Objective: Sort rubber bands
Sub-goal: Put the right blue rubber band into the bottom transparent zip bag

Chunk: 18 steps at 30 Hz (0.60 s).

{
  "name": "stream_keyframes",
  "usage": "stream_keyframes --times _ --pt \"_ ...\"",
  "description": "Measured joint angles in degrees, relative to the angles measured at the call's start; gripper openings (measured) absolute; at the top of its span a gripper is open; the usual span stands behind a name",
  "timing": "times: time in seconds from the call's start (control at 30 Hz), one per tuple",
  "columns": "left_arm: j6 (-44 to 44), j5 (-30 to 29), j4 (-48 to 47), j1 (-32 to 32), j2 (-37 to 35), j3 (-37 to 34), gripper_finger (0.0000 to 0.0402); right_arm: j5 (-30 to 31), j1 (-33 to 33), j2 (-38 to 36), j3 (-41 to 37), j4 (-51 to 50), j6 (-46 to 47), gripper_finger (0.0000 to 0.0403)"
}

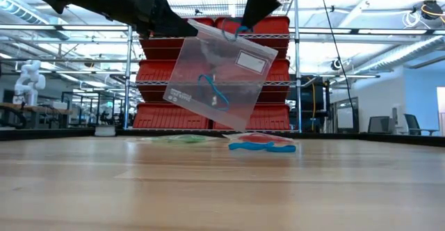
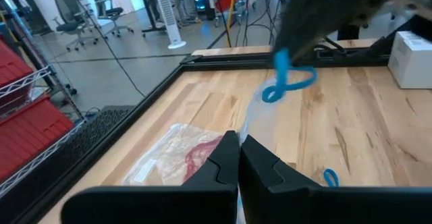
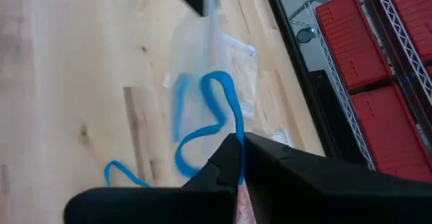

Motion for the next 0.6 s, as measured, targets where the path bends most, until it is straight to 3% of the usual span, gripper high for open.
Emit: stream_keyframes --times 0.37,0.6 --pt "-0.20 0.67 -0.52 0.00 0.00 0.00 0.0001 1.84 -1.58 0.00 0.00 4.37 -5.12 0.0000" --pt "-1.53 0.67 -0.48 0.00 0.00 0.00 0.0001 -1.27 -0.95 0.49 0.00 4.18 -6.51 0.0000"
